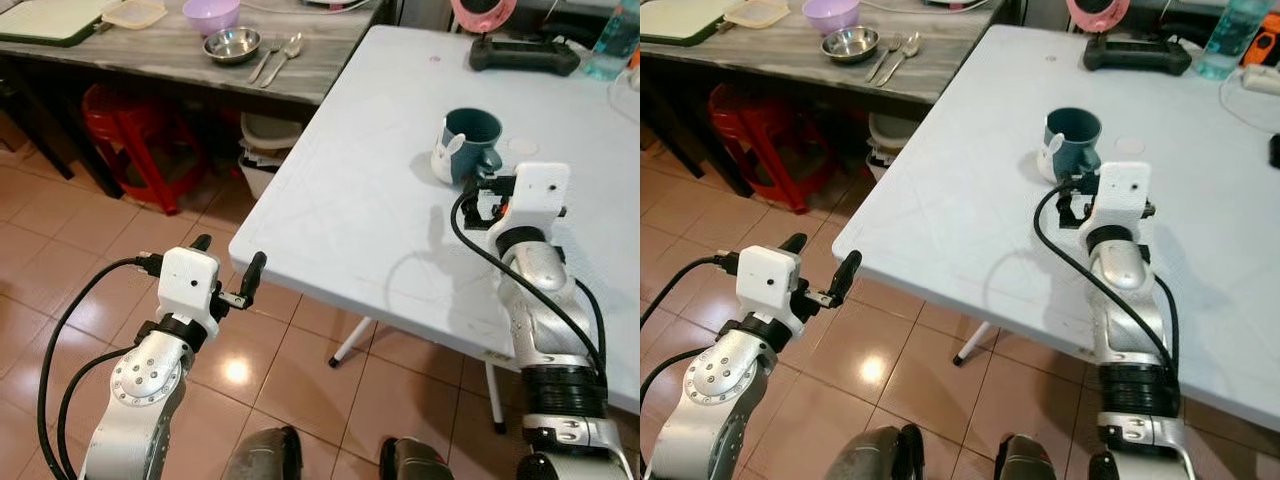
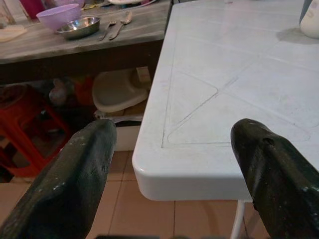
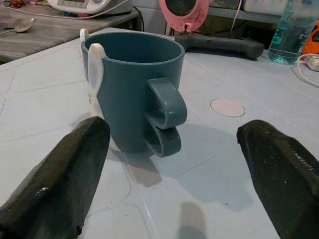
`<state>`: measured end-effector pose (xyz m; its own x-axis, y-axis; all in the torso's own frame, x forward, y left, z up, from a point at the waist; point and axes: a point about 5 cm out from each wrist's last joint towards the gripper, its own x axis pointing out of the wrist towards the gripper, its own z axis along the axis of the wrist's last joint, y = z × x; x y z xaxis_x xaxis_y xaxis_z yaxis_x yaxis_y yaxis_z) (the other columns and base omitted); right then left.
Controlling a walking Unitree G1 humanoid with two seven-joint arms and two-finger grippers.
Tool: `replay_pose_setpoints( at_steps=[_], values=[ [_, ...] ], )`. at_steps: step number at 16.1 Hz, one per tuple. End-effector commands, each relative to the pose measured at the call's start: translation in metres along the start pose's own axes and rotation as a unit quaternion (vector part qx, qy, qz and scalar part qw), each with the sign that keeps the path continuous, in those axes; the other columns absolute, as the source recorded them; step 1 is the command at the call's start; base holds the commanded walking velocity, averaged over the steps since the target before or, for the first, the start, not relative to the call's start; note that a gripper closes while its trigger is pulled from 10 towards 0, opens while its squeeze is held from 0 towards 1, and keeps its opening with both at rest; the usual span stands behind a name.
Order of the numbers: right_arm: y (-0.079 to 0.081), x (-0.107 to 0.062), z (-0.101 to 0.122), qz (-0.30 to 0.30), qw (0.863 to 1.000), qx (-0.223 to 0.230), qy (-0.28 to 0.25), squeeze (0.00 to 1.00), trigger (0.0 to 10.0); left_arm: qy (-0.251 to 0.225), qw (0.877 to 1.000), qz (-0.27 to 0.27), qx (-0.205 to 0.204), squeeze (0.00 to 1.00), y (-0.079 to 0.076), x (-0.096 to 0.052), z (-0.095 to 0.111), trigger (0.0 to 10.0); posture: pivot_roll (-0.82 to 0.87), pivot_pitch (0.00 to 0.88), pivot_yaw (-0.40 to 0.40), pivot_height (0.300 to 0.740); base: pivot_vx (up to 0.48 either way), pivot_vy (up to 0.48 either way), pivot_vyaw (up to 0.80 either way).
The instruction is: Setting the table
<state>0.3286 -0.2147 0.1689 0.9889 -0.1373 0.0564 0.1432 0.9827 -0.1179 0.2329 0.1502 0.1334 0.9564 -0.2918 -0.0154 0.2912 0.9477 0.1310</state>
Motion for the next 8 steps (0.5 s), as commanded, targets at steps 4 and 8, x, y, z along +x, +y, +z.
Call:
replay_pose_setpoints(
  at_steps=[4,8],
  values=[
    [-0.009,0.009,0.002,0.005,1.000,-0.007,0.007,0.00,10.0,0.011,1.000,-0.001,0.011,0.00,0.007,-0.006,0.002,10.0,0.11,0.183,0.115,0.740,0.000,0.000,0.00],
    [-0.012,0.019,0.005,0.036,0.999,-0.013,0.016,0.00,10.0,0.020,1.000,-0.002,0.016,0.00,0.008,-0.008,0.002,10.0,0.11,0.188,0.126,0.740,0.000,0.000,0.00]
  ],
)
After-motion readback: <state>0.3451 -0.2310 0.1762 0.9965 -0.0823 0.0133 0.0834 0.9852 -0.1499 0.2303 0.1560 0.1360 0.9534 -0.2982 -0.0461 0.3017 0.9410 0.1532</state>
